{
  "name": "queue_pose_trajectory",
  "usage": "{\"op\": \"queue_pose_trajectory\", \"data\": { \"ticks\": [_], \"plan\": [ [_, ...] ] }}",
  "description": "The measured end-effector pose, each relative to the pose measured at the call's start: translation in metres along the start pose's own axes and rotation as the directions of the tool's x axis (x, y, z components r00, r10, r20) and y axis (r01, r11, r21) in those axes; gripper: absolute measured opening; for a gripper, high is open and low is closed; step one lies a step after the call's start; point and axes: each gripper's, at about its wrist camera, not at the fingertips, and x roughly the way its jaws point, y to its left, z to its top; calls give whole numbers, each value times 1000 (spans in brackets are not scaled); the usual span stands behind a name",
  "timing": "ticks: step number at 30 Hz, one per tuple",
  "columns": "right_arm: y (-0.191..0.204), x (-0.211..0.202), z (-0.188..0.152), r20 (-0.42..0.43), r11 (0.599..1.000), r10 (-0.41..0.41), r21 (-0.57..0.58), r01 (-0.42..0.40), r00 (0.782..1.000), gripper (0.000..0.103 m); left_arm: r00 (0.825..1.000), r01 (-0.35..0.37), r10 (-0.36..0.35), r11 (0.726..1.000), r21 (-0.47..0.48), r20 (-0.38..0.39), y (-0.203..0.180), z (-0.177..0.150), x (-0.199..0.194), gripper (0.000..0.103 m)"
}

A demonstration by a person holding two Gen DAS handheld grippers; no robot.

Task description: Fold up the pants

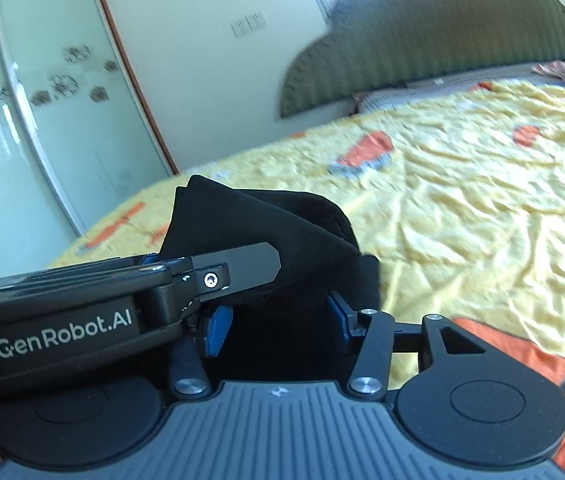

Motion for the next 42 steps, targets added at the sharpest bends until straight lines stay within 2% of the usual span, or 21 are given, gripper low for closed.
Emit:
{"op": "queue_pose_trajectory", "data": {
  "ticks": [2, 4, 8, 12, 13, 14, 16, 19, 21, 23, 24, 25, 27, 28, 30, 32, 35, 37, 39, 41, 42],
  "plan": [
    [-6, -2, -4, -32, 1000, -20, -16, 20, 999, 50, 1000, 3, -3, 1000, 17, -15, -3, -5, 5, 20],
    [-11, -12, -7, -48, 998, -47, -44, 45, 998, 52, 1000, 12, -12, 999, 31, -21, -6, -9, 7, 29],
    [-31, -38, -10, -64, 987, -148, -67, 144, 987, 52, 996, 85, -84, 996, 13, -40, -7, -8, 6, 32],
    [-52, -66, -1, 19, 957, -290, -17, 290, 957, 55, 991, 132, -133, 991, -11, -30, -3, -1, -11, 41],
    [-54, -71, 2, 47, 957, -291, 12, 291, 956, 54, 991, 130, -131, 991, -26, -28, 2, 2, -17, 46],
    [-56, -73, 9, 69, 966, -257, 47, 254, 964, 54, 992, 125, -127, 991, -48, -25, 9, 5, -22, 48],
    [-56, -69, 18, 84, 987, -147, 82, 140, 986, 54, 995, 90, -93, 990, -107, -19, 29, 11, -32, 51],
    [-46, -39, 34, 66, 996, 28, 87, -34, 997, 54, 1000, -14, 11, 984, -177, -19, 64, 19, -48, 52],
    [-39, -8, 42, 10, 994, 69, 80, -69, 998, 54, 996, -89, 87, 975, -202, -17, 87, 22, -60, 52],
    [-32, 22, 47, -58, 997, 64, 41, -61, 996, 53, 989, -151, 150, 964, -217, -20, 106, 22, -72, 52],
    [-28, 34, 47, -78, 1000, 27, 7, -26, 997, 54, 984, -180, 179, 957, -228, -25, 115, 23, -78, 52],
    [-25, 43, 47, -85, 998, -54, -43, 50, 995, 56, 979, -203, 203, 949, -241, -27, 124, 23, -85, 52],
    [-19, 43, 44, -35, 965, -248, -103, 243, 968, 58, 972, -232, 233, 938, -259, -25, 141, 19, -102, 52],
    [-16, 34, 43, 7, 959, -267, -97, 267, 964, 58, 968, -248, 249, 934, -258, -27, 150, 15, -111, 53],
    [-12, 6, 38, 76, 983, -172, -50, 176, 982, 59, 962, -272, 271, 928, -254, -40, 162, 7, -125, 53],
    [-6, -14, 34, 90, 997, -79, -17, 81, 993, 60, 964, -265, 257, 940, -216, -62, 168, -2, -137, 53],
    [6, -31, 24, 56, 1000, 18, 2, -18, 998, 65, 969, -244, 238, 962, -124, -58, 164, -16, -155, 53],
    [13, -35, 17, 27, 995, 95, 39, -96, 995, 68, 979, -200, 198, 979, -42, -45, 156, -28, -167, 58],
    [23, -32, 9, -19, 982, 187, 36, -186, 982, 68, 986, -155, 158, 986, 67, -43, 143, -39, -174, 63],
    [36, -26, 1, -43, 984, 178, -19, -179, 983, 68, 987, -150, 160, 970, 192, -35, 128, -52, -176, 65],
    [42, -19, -2, -64, 989, 130, -65, -135, 989, 68, 985, -155, 167, 959, 237, -34, 122, -56, -175, 66]
  ]
}}
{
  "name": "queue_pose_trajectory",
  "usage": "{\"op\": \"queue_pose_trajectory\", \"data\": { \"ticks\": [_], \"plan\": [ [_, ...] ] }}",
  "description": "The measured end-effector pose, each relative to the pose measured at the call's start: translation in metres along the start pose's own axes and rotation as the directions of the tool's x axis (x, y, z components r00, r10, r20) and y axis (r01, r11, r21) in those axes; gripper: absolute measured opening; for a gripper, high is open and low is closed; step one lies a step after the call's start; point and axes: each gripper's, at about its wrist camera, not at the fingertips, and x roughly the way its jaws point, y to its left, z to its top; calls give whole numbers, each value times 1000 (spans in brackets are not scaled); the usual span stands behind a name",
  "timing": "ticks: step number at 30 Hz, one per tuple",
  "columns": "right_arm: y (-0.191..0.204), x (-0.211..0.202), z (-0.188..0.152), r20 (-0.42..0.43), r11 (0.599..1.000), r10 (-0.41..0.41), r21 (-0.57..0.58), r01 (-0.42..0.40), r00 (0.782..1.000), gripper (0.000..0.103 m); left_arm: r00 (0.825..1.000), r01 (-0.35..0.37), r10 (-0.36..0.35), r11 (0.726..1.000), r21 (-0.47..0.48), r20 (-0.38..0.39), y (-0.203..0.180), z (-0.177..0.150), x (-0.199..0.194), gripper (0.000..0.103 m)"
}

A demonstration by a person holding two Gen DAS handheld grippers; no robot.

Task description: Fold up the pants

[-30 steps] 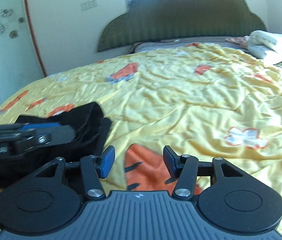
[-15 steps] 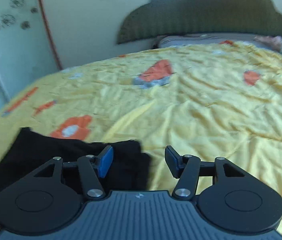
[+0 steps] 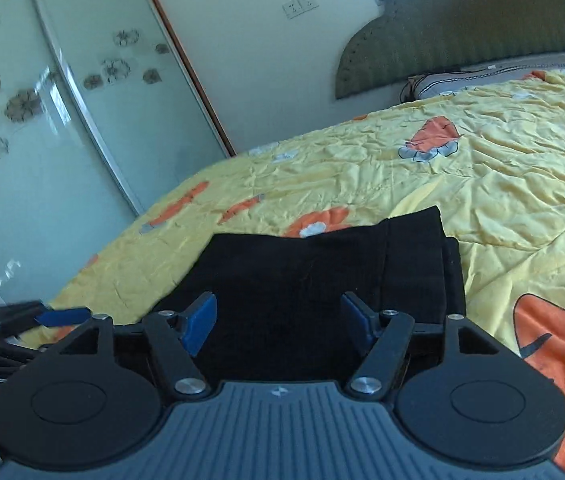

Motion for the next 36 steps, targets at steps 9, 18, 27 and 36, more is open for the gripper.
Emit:
{"op": "queue_pose_trajectory", "data": {
  "ticks": [9, 18, 27, 36],
  "plan": [
    [1, -6, -5, 57, 969, -240, -54, 243, 969, 70, 997, 53, -60, 988, -146, -47, 14, -9, 15, 65],
    [123, 21, 0, 181, 854, -146, -473, 216, 973, 68, 996, -68, 13, 784, -617, -92, 90, 9, 44, 63],
    [163, 69, -43, -147, 746, -35, -662, -72, 988, 68, 984, -171, 115, 814, -556, -133, 83, 8, 40, 63],
    [80, 24, -24, -235, 878, -45, -474, -73, 971, 77, 987, -88, 35, 938, -336, -160, 35, -2, 61, 64]
  ]
}}
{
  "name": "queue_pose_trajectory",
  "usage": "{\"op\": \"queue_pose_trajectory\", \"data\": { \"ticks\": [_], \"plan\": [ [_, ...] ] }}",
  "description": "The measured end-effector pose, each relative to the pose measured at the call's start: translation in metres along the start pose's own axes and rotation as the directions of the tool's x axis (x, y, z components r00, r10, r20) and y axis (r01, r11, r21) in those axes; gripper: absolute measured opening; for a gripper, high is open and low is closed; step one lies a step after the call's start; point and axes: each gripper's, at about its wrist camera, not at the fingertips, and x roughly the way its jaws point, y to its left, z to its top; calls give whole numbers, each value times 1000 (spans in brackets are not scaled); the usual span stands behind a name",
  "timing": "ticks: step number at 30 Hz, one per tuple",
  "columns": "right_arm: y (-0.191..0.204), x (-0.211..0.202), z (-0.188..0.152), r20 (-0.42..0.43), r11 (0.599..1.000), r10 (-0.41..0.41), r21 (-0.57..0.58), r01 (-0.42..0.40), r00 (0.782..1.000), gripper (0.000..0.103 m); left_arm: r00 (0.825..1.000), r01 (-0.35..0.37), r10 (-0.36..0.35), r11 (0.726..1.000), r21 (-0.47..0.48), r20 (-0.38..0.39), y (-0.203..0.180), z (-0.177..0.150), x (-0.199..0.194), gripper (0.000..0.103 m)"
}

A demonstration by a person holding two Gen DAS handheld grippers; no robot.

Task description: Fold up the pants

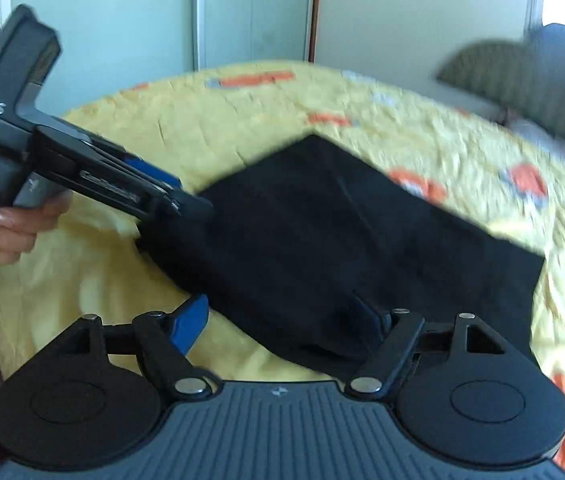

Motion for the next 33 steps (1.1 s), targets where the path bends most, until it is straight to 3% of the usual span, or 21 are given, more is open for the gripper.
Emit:
{"op": "queue_pose_trajectory", "data": {
  "ticks": [3, 5, 7, 9, 12, 15, 17, 19, 20, 21, 23, 24, 30, 33],
  "plan": [
    [-49, -33, -7, 132, 973, 5, 229, -35, 991, 77, 997, 55, -54, 998, -31, 47, 10, 9, -11, 65],
    [-90, -48, -12, 206, 913, -55, 407, -34, 977, 77, 993, 101, -94, 989, -104, 65, 22, 22, -12, 65],
    [-126, -45, -22, 193, 861, -84, 508, -26, 978, 77, 989, 150, -144, 968, -203, 46, 35, 34, -3, 65],
    [-155, -30, -32, 146, 816, -63, 577, -33, 987, 79, 973, 222, -229, 932, -285, 9, 48, 42, 13, 65],
    [-181, -8, -49, 126, 751, 28, 652, -104, 992, 78, 947, 270, -317, 876, -399, -55, 63, 40, 36, 65],
    [-188, 1, -57, 169, 732, 109, 653, -195, 979, 78, 906, 330, -414, 815, -476, -81, 71, 33, 52, 65],
    [-194, 6, -57, 208, 704, 138, 667, -244, 968, 77, 899, 349, -433, 799, -490, -66, 71, 33, 58, 65],
    [-199, 15, -55, 237, 679, 145, 683, -271, 961, 67, 895, 361, -442, 791, -493, -54, 69, 35, 63, 65],
    [-202, 19, -54, 235, 674, 136, 690, -264, 962, 52, 895, 365, -445, 785, -500, -45, 68, 36, 67, 65],
    [-204, 23, -54, 236, 673, 126, 693, -257, 964, 44, 897, 361, -439, 782, -507, -38, 68, 37, 69, 61],
    [-204, 25, -55, 238, 672, 113, 697, -251, 965, 38, 911, 335, -410, 808, -485, -53, 62, 39, 71, 38],
    [-200, 22, -54, 234, 685, 99, 689, -237, 967, 35, 918, 320, -391, 831, -454, -68, 58, 40, 71, 19],
    [-178, -3, -51, 281, 701, 30, 678, -220, 959, 25, 967, 251, -255, 931, -266, 19, 30, 44, 37, 14],
    [-169, -14, -28, 313, 747, 12, 628, -216, 950, 24, 973, 221, -207, 963, -152, 105, 17, 56, 10, 14]
  ]
}}
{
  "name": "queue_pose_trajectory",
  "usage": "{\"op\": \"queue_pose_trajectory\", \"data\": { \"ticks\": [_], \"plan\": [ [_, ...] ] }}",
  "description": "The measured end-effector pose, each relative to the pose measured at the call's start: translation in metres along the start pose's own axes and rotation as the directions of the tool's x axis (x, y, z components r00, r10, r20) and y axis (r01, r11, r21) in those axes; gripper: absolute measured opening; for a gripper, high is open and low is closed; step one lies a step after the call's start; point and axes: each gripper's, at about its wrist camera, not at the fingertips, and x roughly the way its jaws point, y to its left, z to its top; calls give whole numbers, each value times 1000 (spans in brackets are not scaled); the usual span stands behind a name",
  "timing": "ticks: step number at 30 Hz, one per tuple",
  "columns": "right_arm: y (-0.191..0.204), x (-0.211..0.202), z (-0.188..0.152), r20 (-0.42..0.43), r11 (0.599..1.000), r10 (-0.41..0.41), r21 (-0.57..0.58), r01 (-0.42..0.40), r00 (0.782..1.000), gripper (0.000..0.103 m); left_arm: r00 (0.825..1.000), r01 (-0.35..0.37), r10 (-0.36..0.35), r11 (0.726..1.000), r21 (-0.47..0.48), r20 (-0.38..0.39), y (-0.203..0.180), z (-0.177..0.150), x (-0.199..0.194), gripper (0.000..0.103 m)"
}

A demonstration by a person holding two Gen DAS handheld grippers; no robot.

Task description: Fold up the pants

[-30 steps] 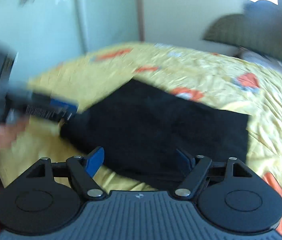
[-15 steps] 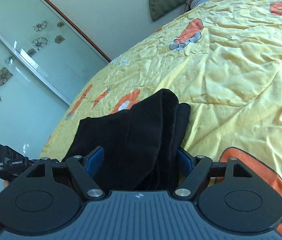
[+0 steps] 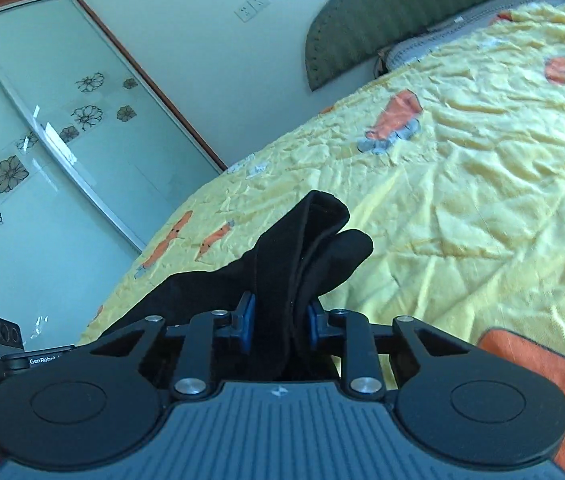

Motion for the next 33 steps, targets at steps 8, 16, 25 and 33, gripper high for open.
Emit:
{"op": "queue_pose_trajectory", "data": {
  "ticks": [8, 16, 25, 33],
  "plan": [
    [62, 57, 50, 60, 977, 104, -193, -91, 993, 24, 970, -177, 161, 981, 74, 184, 23, 68, -29, 14],
    [52, 177, 51, -103, 980, -75, -193, 54, 992, 29, 948, -313, 304, 945, -99, -97, 105, 73, 49, 15],
    [42, 169, 38, -165, 972, -150, -208, 114, 975, 66, 915, -402, 403, 915, 25, -34, 86, 52, 52, 39],
    [29, 160, 25, -217, 994, -45, -109, 22, 975, 48, 904, -424, 424, 906, 10, -47, 80, 45, 51, 51]
  ]
}}
